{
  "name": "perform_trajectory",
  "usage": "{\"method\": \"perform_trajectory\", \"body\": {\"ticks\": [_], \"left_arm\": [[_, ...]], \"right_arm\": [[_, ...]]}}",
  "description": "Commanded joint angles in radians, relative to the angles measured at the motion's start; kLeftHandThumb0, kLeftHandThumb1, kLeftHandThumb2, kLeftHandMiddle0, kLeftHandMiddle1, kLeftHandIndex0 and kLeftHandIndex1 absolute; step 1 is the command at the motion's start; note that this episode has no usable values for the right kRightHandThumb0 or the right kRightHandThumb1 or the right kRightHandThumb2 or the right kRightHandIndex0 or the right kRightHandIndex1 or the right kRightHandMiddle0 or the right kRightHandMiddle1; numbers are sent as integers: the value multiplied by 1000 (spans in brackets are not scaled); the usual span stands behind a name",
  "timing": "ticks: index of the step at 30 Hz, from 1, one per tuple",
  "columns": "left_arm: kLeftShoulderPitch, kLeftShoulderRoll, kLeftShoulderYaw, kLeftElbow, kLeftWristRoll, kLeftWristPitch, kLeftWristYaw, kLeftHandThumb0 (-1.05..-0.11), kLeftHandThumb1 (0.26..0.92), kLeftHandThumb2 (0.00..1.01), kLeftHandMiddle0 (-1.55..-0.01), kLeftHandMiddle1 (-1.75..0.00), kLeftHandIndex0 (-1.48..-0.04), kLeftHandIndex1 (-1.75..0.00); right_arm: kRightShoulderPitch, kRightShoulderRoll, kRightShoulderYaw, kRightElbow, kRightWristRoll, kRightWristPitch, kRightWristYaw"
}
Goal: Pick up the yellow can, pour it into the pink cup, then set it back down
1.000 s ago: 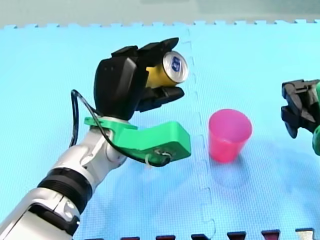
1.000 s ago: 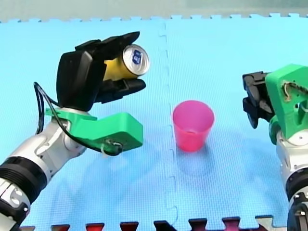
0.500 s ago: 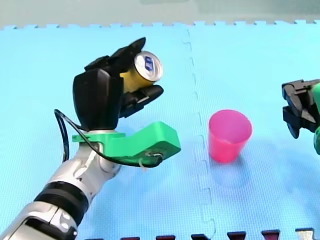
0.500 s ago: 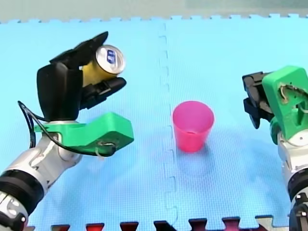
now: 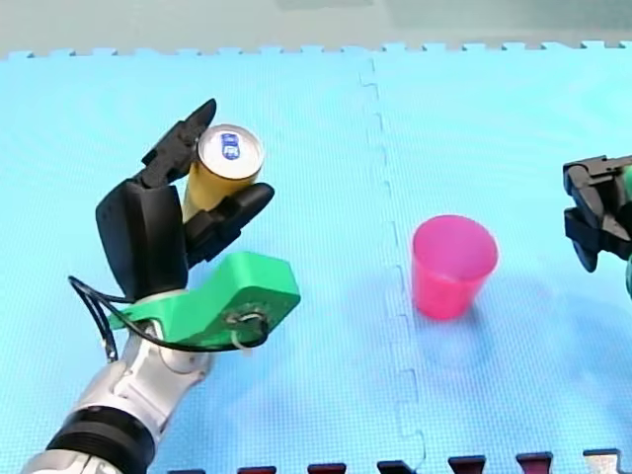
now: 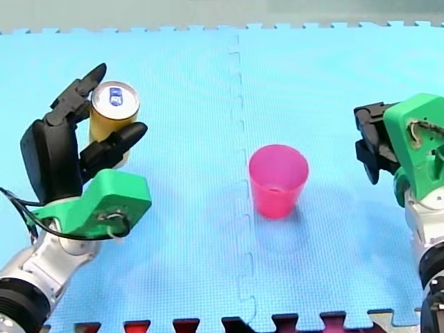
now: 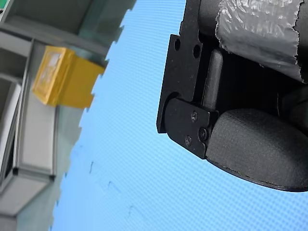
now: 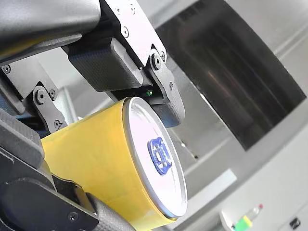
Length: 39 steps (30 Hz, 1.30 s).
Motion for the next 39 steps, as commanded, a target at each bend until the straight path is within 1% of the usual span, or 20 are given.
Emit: {"method": "perform_trajectory", "body": {"ticks": [1, 6, 13, 18, 24, 28, 31, 39], "left_arm": [[7, -5, 18, -10, -12, -22, 3, -388, 793, 7, -1266, -122, -1198, 0], [23, -16, 40, 5, -30, -57, -8, -373, 801, 6, -1265, -98, -1190, 0], [21, -33, 58, 18, -43, -78, -34, -363, 808, 4, -1260, -70, -1183, 0], [22, -49, 78, 28, -74, -109, -83, -362, 814, 4, -1244, -46, -1170, 0], [17, -87, 119, 62, -155, -174, -188, -356, 817, 3, -1240, -33, -1166, 0], [-2, -109, 143, 118, -198, -171, -257, -351, 818, 2, -1241, -27, -1164, 0], [-15, -112, 154, 141, -206, -172, -277, -347, 818, 1, -1242, -23, -1163, 0], [-29, -116, 169, 165, -209, -196, -294, -337, 818, 0, -1246, -17, -1161, 0]], "right_arm": [[2, -6, -3, 0, 2, -7, -1], [5, -9, -2, 1, 0, -12, -7], [8, -10, -2, 3, -2, -13, -7], [9, -11, -2, 4, -3, -14, -8], [9, -12, 0, 4, -6, -13, -9], [10, -11, 1, 4, -8, -15, -12], [11, -11, 2, 4, -10, -17, -17], [12, -12, 2, 4, -12, -20, -20]]}}
